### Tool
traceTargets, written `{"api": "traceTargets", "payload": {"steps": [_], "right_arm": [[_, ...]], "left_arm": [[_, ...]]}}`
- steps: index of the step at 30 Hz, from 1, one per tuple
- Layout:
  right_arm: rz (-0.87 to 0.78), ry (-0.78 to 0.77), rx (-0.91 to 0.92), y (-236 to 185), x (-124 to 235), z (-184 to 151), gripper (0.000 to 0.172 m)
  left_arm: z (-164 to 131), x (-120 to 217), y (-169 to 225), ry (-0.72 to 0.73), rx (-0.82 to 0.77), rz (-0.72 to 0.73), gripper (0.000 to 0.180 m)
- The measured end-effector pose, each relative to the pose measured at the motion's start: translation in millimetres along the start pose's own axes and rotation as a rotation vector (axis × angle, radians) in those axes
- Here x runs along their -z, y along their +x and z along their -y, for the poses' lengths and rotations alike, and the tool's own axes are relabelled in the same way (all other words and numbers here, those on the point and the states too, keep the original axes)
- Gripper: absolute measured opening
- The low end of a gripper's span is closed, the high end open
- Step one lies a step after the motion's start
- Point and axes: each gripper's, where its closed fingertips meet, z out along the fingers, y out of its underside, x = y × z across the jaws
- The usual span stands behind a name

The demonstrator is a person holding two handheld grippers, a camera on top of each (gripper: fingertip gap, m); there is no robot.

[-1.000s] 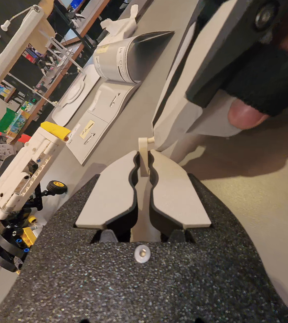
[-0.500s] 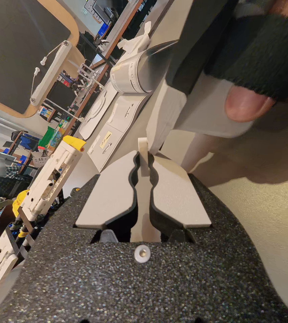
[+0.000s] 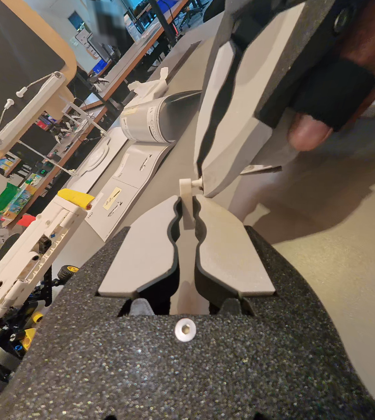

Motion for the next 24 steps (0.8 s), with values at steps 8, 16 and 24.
{"api": "traceTargets", "payload": {"steps": [8, 16, 24], "right_arm": [[-0.048, -0.011, 0.075, 0.1, 5.0, 4.1, 0.007], [0.111, 0.06, -0.139, -8.2, 5.9, 9.4, 0.006], [0.282, 0.114, -0.35, -11.2, 8.1, 13.0, 0.006]], "left_arm": [[7.7, 3.1, -4.2, 0.009, -0.081, 0.077, 0.008], [12.4, 7.9, -6.6, 0.041, -0.114, 0.119, 0.009], [15.8, 11.0, -6.6, 0.08, -0.163, 0.126, 0.009]]}}
